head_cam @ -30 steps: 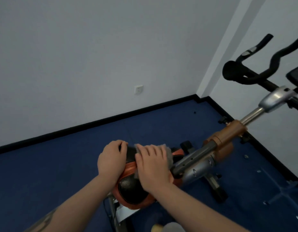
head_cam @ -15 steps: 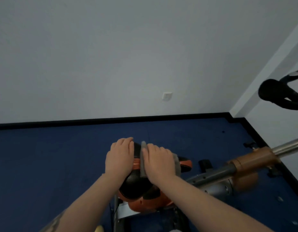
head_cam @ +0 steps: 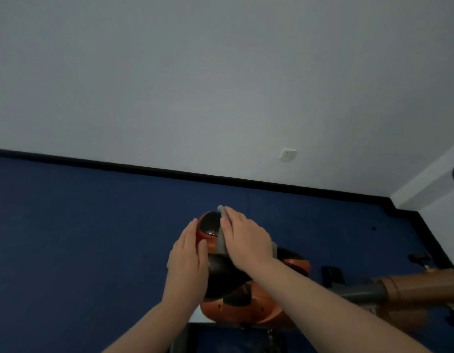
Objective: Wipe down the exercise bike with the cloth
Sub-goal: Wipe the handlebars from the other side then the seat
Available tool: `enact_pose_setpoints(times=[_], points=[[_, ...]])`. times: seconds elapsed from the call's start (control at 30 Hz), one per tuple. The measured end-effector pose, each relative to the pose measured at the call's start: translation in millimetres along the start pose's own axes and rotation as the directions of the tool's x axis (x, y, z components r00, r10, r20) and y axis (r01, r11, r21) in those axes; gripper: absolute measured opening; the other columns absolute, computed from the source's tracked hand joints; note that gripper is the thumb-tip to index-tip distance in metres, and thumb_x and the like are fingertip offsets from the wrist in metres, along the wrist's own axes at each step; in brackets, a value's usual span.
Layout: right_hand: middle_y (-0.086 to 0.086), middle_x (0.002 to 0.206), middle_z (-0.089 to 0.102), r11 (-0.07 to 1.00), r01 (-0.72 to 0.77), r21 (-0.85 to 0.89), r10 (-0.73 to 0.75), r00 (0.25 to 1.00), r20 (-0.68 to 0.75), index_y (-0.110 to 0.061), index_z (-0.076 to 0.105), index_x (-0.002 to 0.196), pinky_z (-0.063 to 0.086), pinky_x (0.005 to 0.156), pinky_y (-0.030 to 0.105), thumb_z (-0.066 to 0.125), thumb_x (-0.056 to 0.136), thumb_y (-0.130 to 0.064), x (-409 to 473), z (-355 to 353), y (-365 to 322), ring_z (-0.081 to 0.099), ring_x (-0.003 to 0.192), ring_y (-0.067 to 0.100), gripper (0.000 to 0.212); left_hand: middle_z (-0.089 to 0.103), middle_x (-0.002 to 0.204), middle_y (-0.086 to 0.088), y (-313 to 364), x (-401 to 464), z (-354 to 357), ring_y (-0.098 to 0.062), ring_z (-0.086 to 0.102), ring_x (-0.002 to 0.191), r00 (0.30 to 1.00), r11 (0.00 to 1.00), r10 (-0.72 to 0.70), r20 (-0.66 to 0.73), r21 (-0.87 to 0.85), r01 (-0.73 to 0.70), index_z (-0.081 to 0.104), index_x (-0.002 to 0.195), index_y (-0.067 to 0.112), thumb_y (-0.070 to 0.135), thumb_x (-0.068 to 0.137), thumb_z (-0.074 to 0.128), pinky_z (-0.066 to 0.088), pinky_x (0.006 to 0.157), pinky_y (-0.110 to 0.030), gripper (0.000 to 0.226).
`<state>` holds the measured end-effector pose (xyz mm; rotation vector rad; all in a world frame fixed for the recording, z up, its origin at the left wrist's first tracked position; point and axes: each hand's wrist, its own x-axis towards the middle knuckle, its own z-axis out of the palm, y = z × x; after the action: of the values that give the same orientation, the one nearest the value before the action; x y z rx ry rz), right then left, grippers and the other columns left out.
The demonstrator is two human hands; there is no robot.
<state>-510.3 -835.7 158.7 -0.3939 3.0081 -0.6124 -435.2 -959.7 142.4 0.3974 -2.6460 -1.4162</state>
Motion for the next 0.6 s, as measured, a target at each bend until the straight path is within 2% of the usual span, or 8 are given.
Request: enact_pose_setpoints(times=[0.07,0.13,0.2,0.27,0.37,0.43,0.53,0.6], points=[[-0.013,0.143,0.044,0.989,0.134,0.064,-0.139,0.987,0.079,-0.045,0.017,0.148,0.045,0.089,0.039,0.016,0.1,-0.054,-11,-6,17,0.052,0.119,0.017,0.049,0.031,0.151,0.013,-4,-11,-1,-0.004,0.028,0.137,1.0,1.0,-0.008,0.021,-0.013,0.008,0.019,0.149,0.036,0.039,0.101,0.027,0.025,0.118,-0.041,0.049],[-0.007,0.135,0.053,0.997,0.078,0.024,-0.082,0.975,0.207,-0.048,0.017,0.145,0.045,0.082,0.038,0.017,0.101,-0.052,-7,-15,38,0.057,0.114,0.023,0.044,0.03,0.151,0.014,-6,-15,-2,-0.003,0.031,0.133,0.999,1.0,-0.022,0.035,-0.01,0.022,0.016,0.15,0.038,0.045,0.099,0.025,0.028,0.114,-0.031,0.052],[0.006,0.136,0.051,0.99,0.024,-0.138,0.025,0.941,0.339,-0.031,0.018,0.148,0.046,0.085,0.04,0.028,0.103,-0.037,15,-15,44,0.055,0.115,0.03,0.047,0.029,0.151,0.015,-5,-14,-1,-0.001,0.032,0.131,0.999,0.999,-0.041,0.031,-0.012,0.041,0.014,0.15,0.039,0.048,0.097,0.024,0.031,0.106,-0.025,0.054],[0.013,0.14,0.045,0.983,0.02,-0.183,0.051,0.926,0.375,-0.018,0.019,0.148,0.046,0.092,0.044,0.034,0.101,-0.027,37,-11,24,0.051,0.117,0.033,0.05,0.03,0.15,0.017,-5,-13,0,0.002,0.033,0.128,0.999,0.999,-0.047,0.019,-0.018,0.047,0.016,0.149,0.04,0.05,0.096,0.025,0.032,0.102,-0.023,0.055],[-0.002,0.14,0.048,0.99,0.139,-0.037,-0.12,0.94,0.318,-0.032,0.04,0.136,0.044,0.095,0.042,0.024,0.102,-0.037,53,-4,-8,0.05,0.12,0.026,0.038,0.034,0.148,0.016,-8,-13,0,0.004,0.034,0.124,0.997,0.997,-0.076,0.004,-0.027,0.076,0.018,0.149,0.038,0.049,0.097,0.031,0.033,0.1,-0.023,0.055],[-0.012,0.139,0.048,0.958,0.274,0.087,-0.288,0.922,0.26,-0.042,0.051,0.129,0.04,0.1,0.037,0.023,0.101,-0.048,46,-1,-10,0.046,0.125,0.016,0.039,0.033,0.149,0.015,-11,-17,-1,-0.003,0.032,0.133,0.995,0.995,-0.101,0.007,-0.012,0.102,0.019,0.15,0.033,0.051,0.096,0.034,0.035,0.107,-0.03,0.058],[-0.013,0.149,0.038,0.817,0.55,0.172,-0.576,0.777,0.254,-0.042,0.048,0.136,0.019,0.113,0.025,0.034,0.101,-0.048,35,-7,9,0.026,0.139,0.006,0.038,0.028,0.146,0.022,-15,-26,-6,-0.009,0.027,0.141,0.993,0.994,-0.101,0.061,0.035,0.099,0.02,0.149,0.031,0.055,0.095,0.033,0.032,0.112,-0.035,0.061],[-0.015,0.147,0.039,0.83,0.468,0.302,-0.546,0.792,0.273,-0.043,0.049,0.133,0.021,0.113,0.023,0.039,0.101,-0.043,40,-10,21,0.028,0.138,0.004,0.033,0.027,0.142,0.025,-15,-30,-9,-0.01,0.033,0.136,0.99,0.993,-0.105,0.093,0.056,0.1,0.021,0.148,0.032,0.059,0.094,0.031,0.033,0.111,-0.035,0.061]])
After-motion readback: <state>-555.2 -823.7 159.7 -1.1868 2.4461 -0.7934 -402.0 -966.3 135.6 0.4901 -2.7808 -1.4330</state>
